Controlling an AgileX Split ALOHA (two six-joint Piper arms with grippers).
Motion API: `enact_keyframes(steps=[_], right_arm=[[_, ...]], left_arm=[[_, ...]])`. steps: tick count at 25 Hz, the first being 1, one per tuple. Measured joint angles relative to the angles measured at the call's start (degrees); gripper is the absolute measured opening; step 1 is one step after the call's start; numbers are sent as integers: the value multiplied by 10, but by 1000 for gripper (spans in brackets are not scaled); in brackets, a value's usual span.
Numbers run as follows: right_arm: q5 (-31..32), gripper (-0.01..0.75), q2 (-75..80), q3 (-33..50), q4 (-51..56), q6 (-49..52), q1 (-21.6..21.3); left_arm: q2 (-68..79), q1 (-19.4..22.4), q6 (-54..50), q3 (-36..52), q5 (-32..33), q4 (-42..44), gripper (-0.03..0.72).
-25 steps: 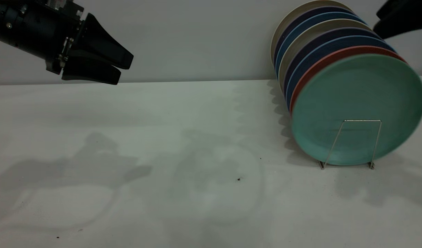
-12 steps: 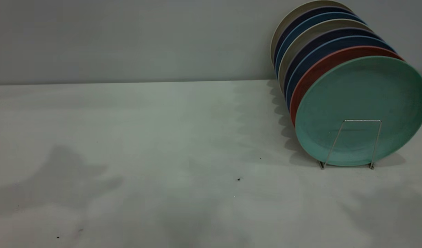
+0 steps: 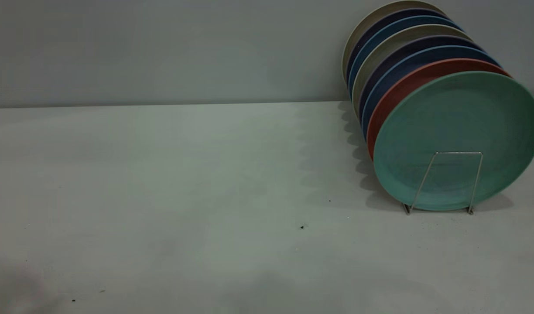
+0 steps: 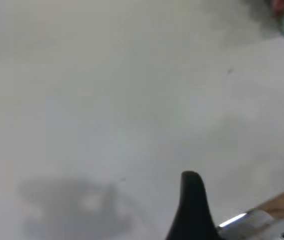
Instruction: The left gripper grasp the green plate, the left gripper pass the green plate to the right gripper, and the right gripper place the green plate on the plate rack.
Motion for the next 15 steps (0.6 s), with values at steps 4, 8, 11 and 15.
enact_keyframes(steps=[4, 8, 11, 15], right_arm=[[0, 324, -92, 109, -64, 35, 0], [-21, 411, -158, 203, -81, 45, 0], [-53, 447, -194, 244, -80, 57, 0], [-67, 456, -205, 249, -85, 73, 0]], left_arm=[[-60, 0, -44, 37, 0, 32, 582], [-111, 0, -53, 115, -1, 43, 582], [-143, 0, -58, 179, -4, 59, 582], [-195, 0, -73, 259, -25, 81, 582]])
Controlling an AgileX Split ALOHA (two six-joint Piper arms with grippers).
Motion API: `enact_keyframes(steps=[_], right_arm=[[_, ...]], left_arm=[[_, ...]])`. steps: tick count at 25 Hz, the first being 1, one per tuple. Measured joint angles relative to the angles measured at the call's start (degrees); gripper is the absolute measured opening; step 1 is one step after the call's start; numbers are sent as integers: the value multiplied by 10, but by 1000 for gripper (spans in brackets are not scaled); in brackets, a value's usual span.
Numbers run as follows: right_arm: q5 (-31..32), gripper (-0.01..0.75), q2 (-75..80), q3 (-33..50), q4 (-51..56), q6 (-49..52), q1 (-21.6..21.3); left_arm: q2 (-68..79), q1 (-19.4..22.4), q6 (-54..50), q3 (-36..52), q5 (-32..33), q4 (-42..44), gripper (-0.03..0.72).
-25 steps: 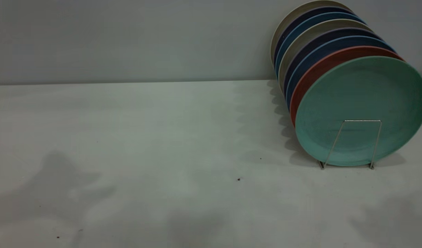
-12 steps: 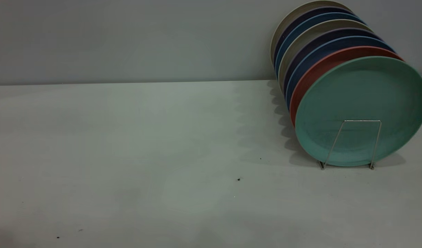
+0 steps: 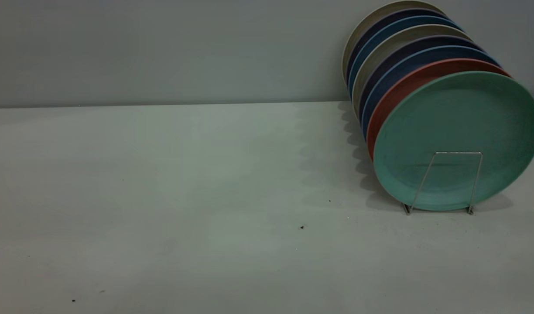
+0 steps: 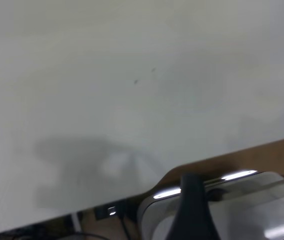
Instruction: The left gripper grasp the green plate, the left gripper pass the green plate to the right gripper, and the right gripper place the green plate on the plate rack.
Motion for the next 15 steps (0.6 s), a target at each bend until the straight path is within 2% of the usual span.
enact_keyframes(steps=[9, 15], right_arm=[[-2, 446, -52, 2, -3, 16, 23], [-1, 442, -89, 2, 3, 16, 23]], left_arm=[[-109, 0, -66, 102, -4, 96, 582], [-183, -1, -100, 142, -8, 108, 582]])
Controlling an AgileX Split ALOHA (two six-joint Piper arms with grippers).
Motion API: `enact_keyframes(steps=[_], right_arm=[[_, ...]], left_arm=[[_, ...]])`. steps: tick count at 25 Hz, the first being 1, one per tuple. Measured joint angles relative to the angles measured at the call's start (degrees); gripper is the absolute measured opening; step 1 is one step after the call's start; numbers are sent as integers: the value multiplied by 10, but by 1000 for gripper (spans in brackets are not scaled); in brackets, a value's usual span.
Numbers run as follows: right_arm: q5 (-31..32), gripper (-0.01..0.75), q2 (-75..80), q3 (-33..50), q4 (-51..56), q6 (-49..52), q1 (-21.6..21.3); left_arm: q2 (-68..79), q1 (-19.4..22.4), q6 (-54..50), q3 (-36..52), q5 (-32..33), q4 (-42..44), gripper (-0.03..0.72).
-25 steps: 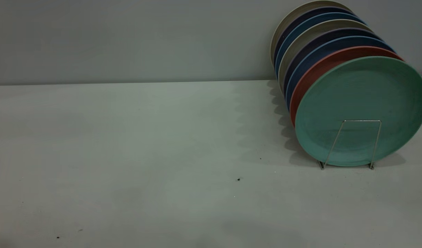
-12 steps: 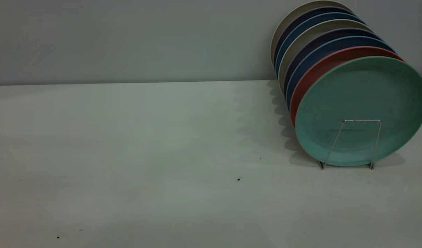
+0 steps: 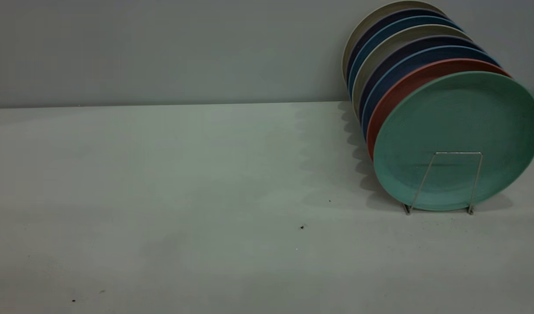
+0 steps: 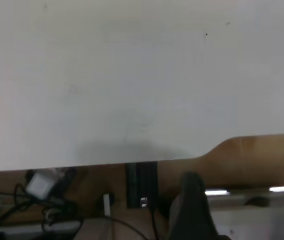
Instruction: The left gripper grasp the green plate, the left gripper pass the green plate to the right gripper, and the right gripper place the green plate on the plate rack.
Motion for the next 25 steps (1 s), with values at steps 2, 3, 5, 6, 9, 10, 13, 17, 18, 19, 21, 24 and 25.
enact_keyframes(steps=[2, 3, 5, 6, 9, 10, 13, 17, 18, 19, 21, 24, 25], right_arm=[[0, 442, -5, 0, 1, 0, 0], [0, 442, -6, 0, 1, 0, 0], [0, 442, -6, 0, 1, 0, 0], [1, 442, -6, 0, 1, 0, 0], [1, 442, -6, 0, 1, 0, 0], [1, 442, -6, 0, 1, 0, 0], [1, 442, -6, 0, 1, 0, 0], [1, 442, -38, 0, 1, 0, 0], [1, 441, -51, 0, 1, 0, 0], [2, 442, -69, 0, 1, 0, 0], [2, 442, -105, 0, 1, 0, 0], [4, 442, -162, 0, 1, 0, 0], [6, 441, -170, 0, 1, 0, 0]], left_arm=[[-35, -10, -7, 15, 1, 6, 582], [-56, -18, -11, 23, 1, 8, 582], [-91, -30, -14, 27, 1, 13, 582], [-115, -35, -15, 27, 1, 14, 582], [-162, -54, -16, 27, 2, 16, 582], [-175, -60, -17, 27, 3, 18, 582], [-201, -76, -26, 27, 4, 36, 582], [-210, -89, -56, 27, 5, 65, 582], [-211, -91, -60, 27, 5, 70, 582], [-211, -92, -62, 27, 6, 72, 582], [-212, -92, -62, 27, 6, 74, 582], [-213, -92, -63, 27, 6, 74, 582], [-213, -92, -63, 27, 6, 74, 582]])
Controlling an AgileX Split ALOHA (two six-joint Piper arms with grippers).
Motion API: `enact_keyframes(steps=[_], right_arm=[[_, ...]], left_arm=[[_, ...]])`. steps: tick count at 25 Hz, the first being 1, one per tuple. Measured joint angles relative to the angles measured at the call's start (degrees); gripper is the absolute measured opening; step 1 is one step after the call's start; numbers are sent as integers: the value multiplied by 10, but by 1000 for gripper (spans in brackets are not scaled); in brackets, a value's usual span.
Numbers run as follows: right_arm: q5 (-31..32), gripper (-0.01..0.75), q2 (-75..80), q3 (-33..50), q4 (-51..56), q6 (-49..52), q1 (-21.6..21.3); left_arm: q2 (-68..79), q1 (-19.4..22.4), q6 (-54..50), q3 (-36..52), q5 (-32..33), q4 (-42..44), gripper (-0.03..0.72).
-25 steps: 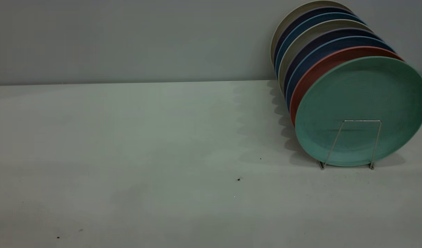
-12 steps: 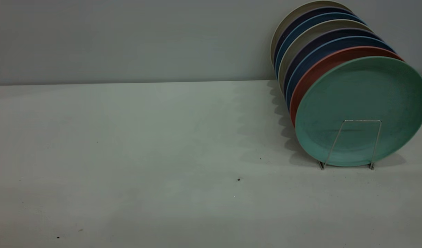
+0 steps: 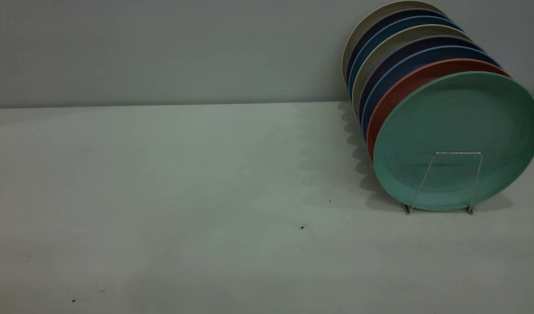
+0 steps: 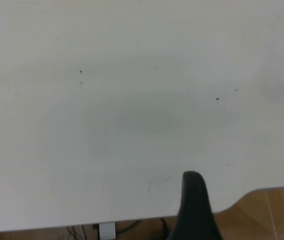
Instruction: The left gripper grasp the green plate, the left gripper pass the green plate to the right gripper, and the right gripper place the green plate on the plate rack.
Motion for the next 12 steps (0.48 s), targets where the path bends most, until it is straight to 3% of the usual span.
enact_keyframes(steps=[12], right_arm=[[1, 440, -5, 0, 0, 0, 0]], left_arm=[[-12, 0, 0, 0, 1, 1, 582]])
